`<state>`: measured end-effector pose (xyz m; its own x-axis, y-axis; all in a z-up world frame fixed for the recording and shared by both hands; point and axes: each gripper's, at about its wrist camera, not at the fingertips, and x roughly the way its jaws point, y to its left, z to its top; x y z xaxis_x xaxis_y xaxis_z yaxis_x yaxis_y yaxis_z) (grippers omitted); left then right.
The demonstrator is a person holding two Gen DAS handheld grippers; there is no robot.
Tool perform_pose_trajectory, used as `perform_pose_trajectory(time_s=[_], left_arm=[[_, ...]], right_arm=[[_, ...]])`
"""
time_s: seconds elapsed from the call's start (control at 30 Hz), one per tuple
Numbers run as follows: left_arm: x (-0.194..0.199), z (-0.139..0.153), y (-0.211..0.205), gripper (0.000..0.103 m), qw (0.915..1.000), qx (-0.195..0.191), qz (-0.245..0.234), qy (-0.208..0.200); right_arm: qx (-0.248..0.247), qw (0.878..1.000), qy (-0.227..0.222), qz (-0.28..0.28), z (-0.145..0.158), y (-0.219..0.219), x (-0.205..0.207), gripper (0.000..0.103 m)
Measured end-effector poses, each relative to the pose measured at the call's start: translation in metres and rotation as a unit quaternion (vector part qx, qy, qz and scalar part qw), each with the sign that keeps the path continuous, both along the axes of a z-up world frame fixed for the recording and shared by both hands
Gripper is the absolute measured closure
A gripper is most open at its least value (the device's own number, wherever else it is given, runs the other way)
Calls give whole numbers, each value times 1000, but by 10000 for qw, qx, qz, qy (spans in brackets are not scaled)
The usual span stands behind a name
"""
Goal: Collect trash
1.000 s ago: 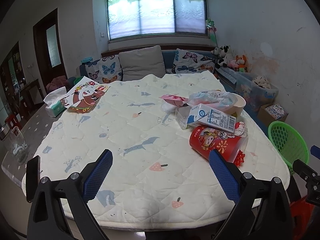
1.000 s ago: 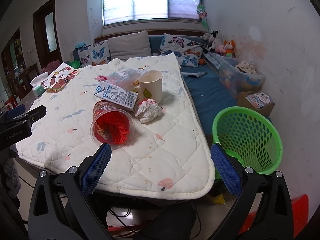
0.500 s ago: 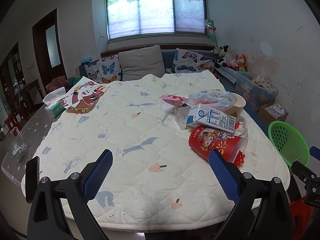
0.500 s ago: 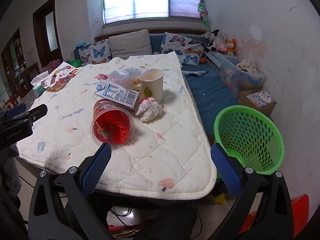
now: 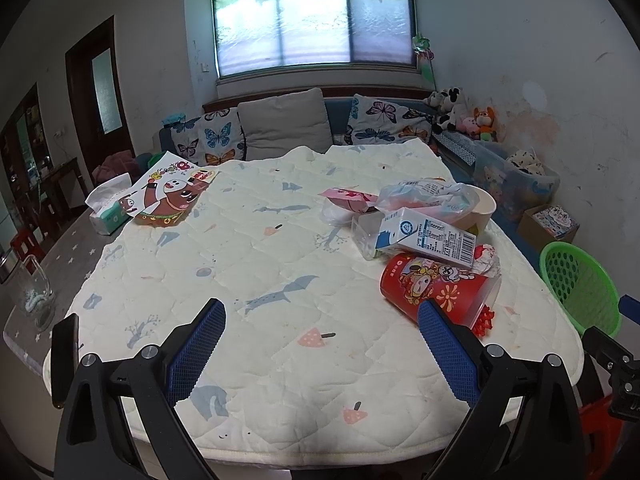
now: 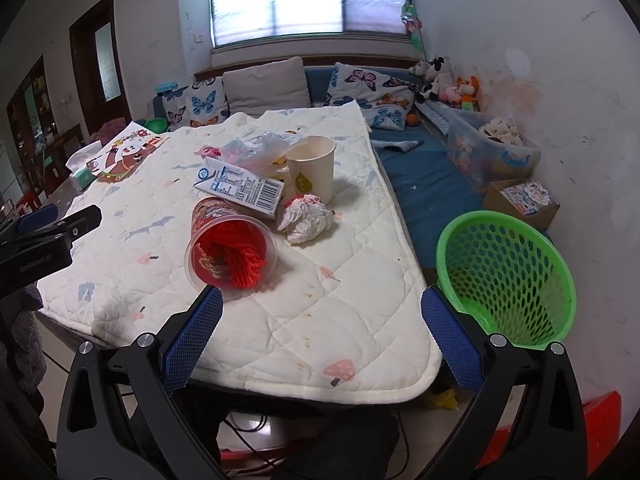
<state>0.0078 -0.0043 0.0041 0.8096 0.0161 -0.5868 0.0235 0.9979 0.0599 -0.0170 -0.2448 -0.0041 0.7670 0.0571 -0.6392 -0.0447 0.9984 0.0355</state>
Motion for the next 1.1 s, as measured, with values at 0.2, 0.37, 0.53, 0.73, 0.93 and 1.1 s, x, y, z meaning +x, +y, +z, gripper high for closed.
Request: perform_pose_trajectory(time_s=[0.2, 0.37, 0.53, 0.73, 0.93, 1.1], left_arm=[[2, 0, 0, 9, 10000, 4, -4, 4], [7, 0, 1, 9, 10000, 2, 22, 19], [16, -1, 6, 9, 9999, -5, 92, 54], [25, 0, 13, 9, 9998, -9, 176, 68], [30, -3, 20, 9, 9996, -18, 260, 119], [34, -6, 23, 9, 9993, -15, 314, 180]], right_arm=[[-18, 10000, 4, 77, 0, 2, 4, 5], [-45, 9999, 32, 134, -1, 3, 9, 5], [-51, 9997, 53, 236, 0, 6, 16, 6], [-110, 9986, 116, 511, 2, 17, 30, 8], [-79, 9962, 230, 836, 1, 29, 45, 11], [-35, 9952, 397, 894, -11, 32, 52, 21]])
